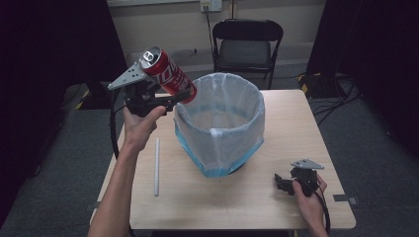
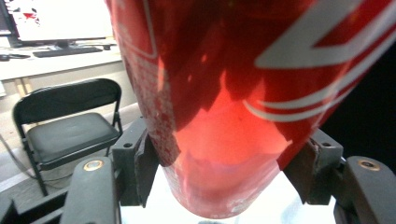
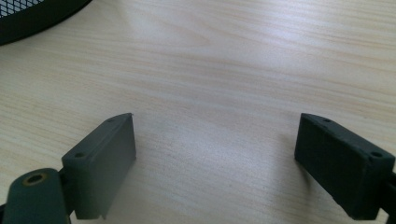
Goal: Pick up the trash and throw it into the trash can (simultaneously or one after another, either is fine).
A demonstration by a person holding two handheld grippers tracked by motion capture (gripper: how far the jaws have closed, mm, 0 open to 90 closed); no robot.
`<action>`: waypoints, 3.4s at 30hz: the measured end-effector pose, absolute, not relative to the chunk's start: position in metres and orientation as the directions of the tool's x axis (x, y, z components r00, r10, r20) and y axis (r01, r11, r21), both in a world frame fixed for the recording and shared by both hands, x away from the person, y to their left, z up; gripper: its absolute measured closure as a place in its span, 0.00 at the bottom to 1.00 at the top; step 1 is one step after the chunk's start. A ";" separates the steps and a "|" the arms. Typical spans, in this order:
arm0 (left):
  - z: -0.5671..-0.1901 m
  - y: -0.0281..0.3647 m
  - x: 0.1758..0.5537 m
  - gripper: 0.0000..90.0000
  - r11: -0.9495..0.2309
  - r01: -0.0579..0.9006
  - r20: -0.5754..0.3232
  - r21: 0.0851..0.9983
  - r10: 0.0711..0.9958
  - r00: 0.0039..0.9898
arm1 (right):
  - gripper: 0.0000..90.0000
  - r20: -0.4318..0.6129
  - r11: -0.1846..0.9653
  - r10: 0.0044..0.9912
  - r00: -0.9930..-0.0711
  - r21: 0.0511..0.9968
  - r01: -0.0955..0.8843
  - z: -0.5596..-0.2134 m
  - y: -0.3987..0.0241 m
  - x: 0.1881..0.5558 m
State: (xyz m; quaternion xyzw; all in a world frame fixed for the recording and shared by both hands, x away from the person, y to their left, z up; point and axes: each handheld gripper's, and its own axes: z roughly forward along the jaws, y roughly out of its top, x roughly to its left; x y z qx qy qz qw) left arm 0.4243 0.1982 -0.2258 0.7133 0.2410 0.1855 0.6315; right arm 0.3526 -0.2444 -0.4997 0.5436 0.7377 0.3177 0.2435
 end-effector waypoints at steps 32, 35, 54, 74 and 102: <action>-0.228 0.152 0.446 0.32 -0.126 0.176 -0.093 0.976 0.489 0.867 | 0.13 -0.014 0.207 0.957 -0.290 0.733 0.648 -0.500 -0.244 0.353; -0.228 0.153 0.445 0.26 -0.132 0.166 -0.081 0.977 0.490 0.868 | 0.13 -0.014 0.207 0.957 -0.290 0.734 0.647 -0.500 -0.244 0.353; -0.233 0.201 0.434 0.24 -0.163 0.187 -0.060 0.969 0.577 0.814 | 0.13 -0.014 0.207 0.957 -0.290 0.733 0.647 -0.500 -0.244 0.353; -0.275 0.270 0.402 0.26 -0.100 0.284 -0.148 0.954 0.667 0.730 | 0.13 -0.014 0.207 0.957 -0.290 0.733 0.647 -0.500 -0.244 0.353; -0.400 0.312 0.371 0.32 -0.233 0.505 -0.148 0.831 0.783 0.604 | 0.13 -0.014 0.207 0.957 -0.290 0.733 0.648 -0.500 -0.244 0.353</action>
